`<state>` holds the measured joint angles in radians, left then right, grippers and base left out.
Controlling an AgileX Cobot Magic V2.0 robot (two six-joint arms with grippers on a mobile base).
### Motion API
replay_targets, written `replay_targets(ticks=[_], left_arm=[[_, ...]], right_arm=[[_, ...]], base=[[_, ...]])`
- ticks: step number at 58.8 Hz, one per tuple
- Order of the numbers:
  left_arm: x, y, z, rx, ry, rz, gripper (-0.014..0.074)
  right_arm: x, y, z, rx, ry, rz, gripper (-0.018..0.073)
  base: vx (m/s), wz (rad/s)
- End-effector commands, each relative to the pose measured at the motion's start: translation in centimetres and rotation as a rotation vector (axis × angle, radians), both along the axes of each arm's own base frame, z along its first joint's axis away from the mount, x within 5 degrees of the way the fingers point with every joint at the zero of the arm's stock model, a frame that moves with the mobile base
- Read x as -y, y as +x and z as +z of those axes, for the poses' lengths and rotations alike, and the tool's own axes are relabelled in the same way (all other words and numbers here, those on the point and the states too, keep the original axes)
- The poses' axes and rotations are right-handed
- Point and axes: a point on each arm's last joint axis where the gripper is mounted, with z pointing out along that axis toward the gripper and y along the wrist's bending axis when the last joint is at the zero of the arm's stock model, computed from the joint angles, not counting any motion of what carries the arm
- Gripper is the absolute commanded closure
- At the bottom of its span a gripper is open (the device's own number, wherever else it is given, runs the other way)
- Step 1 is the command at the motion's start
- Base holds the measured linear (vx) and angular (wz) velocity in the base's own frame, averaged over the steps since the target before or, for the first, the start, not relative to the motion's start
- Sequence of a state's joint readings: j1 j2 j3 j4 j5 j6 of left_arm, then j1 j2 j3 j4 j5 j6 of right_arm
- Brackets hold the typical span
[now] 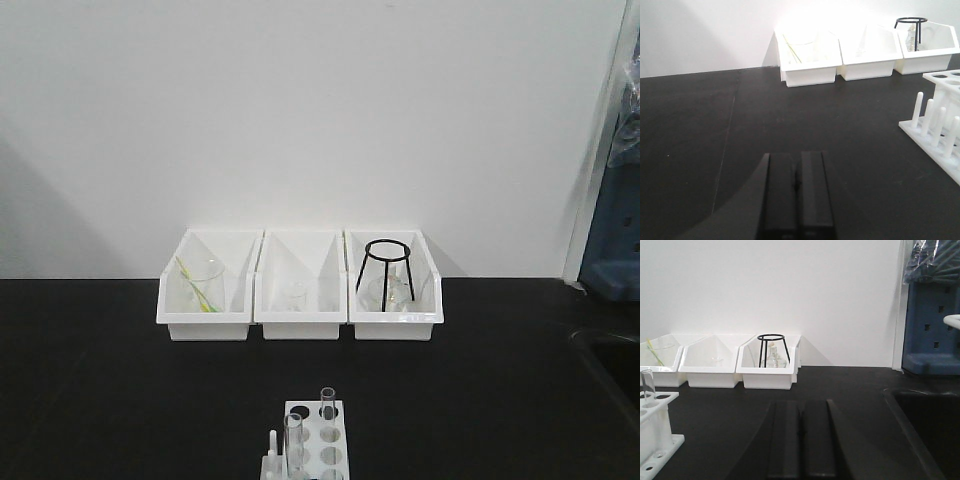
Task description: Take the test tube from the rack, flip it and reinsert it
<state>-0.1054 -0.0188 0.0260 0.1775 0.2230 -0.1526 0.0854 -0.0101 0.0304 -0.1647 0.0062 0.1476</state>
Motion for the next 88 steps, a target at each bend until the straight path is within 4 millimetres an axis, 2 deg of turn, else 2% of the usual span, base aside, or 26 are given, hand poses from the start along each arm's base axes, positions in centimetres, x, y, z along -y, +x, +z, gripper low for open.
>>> replay_targets(ticks=[1, 22, 26, 30, 35, 43, 46, 50, 58, 65, 70, 76, 88], left_arm=[[0.1, 0.0, 0.9, 0.088, -0.022, -0.013, 0.0602], [0.1, 0.0, 0.9, 0.088, -0.022, -0.013, 0.0602], [0.1, 0.0, 0.9, 0.088, -0.022, -0.013, 0.0602], [0.1, 0.0, 0.9, 0.088, -0.022, -0.013, 0.0602], [0.1, 0.0, 0.9, 0.088, -0.022, -0.013, 0.0602], [0.1, 0.0, 0.9, 0.088, -0.022, -0.013, 0.0602], [0.1, 0.0, 0.9, 0.088, -0.022, -0.013, 0.0602], [0.1, 0.0, 0.9, 0.088, -0.022, -0.013, 0.0602], [0.1, 0.0, 0.9, 0.088, -0.022, -0.013, 0.0602], [0.1, 0.0, 0.9, 0.088, -0.022, -0.013, 0.0602], [0.1, 0.0, 0.9, 0.088, -0.022, -0.013, 0.0602], [0.1, 0.0, 0.9, 0.088, -0.022, -0.013, 0.0602], [0.1, 0.0, 0.9, 0.088, -0.022, -0.013, 0.0602]], right_arm=[[-0.1, -0.2, 0.7, 0.09, -0.002, 0.007, 0.057], [-0.1, -0.2, 0.7, 0.093, 0.0, 0.007, 0.057], [-0.2, -0.3, 1.5, 0.163, 0.003, 0.021, 0.057], [-0.3, -0.7, 2.9, 0.285, 0.011, 0.038, 0.057], [-0.3, -1.5, 5.8, 0.383, 0.014, 0.041, 0.057], [-0.1, -2.3, 12.3, 0.407, -0.052, 0.005, 0.057], [-0.1, -1.7, 14.6, 0.386, -0.102, -0.011, 0.057], [-0.2, 0.1, 17.3, 0.34, -0.132, -0.019, 0.057], [-0.6, 4.7, 19.8, 0.266, -0.134, -0.006, 0.057], [-1.0, 8.6, 19.8, 0.189, -0.139, 0.008, 0.057], [-1.2, 10.4, 19.1, 0.152, -0.14, 0.018, 0.057], [-1.3, 11.4, 18.7, 0.136, -0.14, 0.025, 0.0564], [-1.4, 11.6, 18.6, 0.141, -0.14, 0.028, 0.049]], base=[[0.03, 0.0], [0.01, 0.0], [0.0, 0.0], [0.0, 0.0], [0.0, 0.0], [0.0, 0.0], [0.0, 0.0], [0.0, 0.0], [0.0, 0.0], [0.0, 0.0], [0.0, 0.0], [0.0, 0.0], [0.0, 0.0]])
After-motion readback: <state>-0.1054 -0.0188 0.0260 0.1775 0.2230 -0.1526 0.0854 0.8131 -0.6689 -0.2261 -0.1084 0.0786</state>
